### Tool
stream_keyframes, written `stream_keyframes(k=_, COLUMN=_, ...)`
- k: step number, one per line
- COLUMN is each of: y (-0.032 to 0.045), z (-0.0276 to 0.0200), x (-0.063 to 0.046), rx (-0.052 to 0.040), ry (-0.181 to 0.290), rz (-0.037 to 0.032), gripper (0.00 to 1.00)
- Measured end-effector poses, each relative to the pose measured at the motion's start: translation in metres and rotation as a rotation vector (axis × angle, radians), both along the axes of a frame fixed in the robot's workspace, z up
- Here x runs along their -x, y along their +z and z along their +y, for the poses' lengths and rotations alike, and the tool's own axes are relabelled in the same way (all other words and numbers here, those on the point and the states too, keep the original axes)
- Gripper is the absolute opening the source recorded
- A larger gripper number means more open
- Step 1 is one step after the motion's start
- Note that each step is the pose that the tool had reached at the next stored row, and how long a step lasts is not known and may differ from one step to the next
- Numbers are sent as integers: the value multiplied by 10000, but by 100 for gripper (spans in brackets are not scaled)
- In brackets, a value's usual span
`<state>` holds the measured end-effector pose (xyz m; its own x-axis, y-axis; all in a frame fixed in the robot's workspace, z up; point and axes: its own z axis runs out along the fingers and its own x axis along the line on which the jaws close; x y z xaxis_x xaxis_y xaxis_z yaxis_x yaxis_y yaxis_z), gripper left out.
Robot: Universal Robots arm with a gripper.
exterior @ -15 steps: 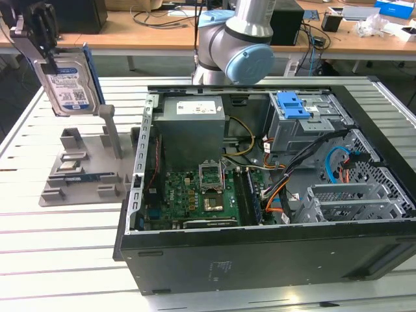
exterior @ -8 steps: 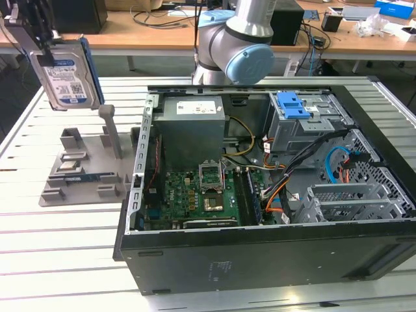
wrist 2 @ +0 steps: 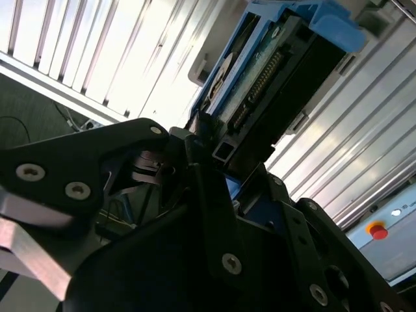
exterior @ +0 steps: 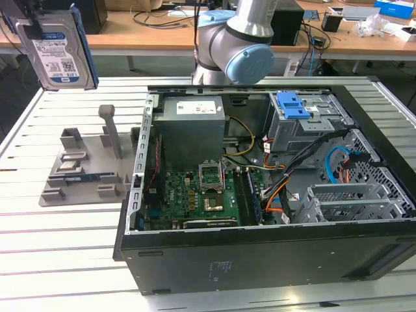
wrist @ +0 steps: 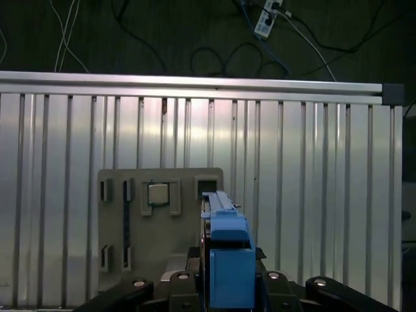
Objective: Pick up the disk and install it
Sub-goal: 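Pick up the disk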
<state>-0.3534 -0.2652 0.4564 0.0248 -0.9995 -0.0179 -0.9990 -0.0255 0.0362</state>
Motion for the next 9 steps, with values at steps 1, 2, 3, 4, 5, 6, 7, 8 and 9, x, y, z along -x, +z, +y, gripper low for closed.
stream_keyframes(k=1, y=65, z=0, x=0, rx=-1, ry=1, rz=-2, gripper=36)
stream_keyframes(k=2, y=116, z=0, x=0, rx=-1, ry=-1, rz=-1, gripper=36)
stream_keyframes(k=3, y=145, z=1, x=0, rx=-1, ry=-1, rz=-1, gripper=36)
stream_keyframes(k=4, y=178, z=1, x=0, rx=-2, ry=-1, rz=-2, gripper=36)
stream_keyframes(k=5, y=230, z=1, x=0, rx=-3, ry=-1, rz=-1, gripper=36)
stream_keyframes(k=6, y=276, z=1, x=0, rx=-3, ry=-1, rz=0, gripper=36)
stream_keyframes(k=7, y=326, z=1, x=0, rx=-3, ry=0, rz=-1, gripper=36)
stream_keyframes(k=8, y=355, z=1, x=0, rx=-3, ry=0, rz=0, gripper=36)
stream_keyframes(k=9, y=385, z=1, x=-1, rx=-3, ry=0, rz=0, gripper=36)
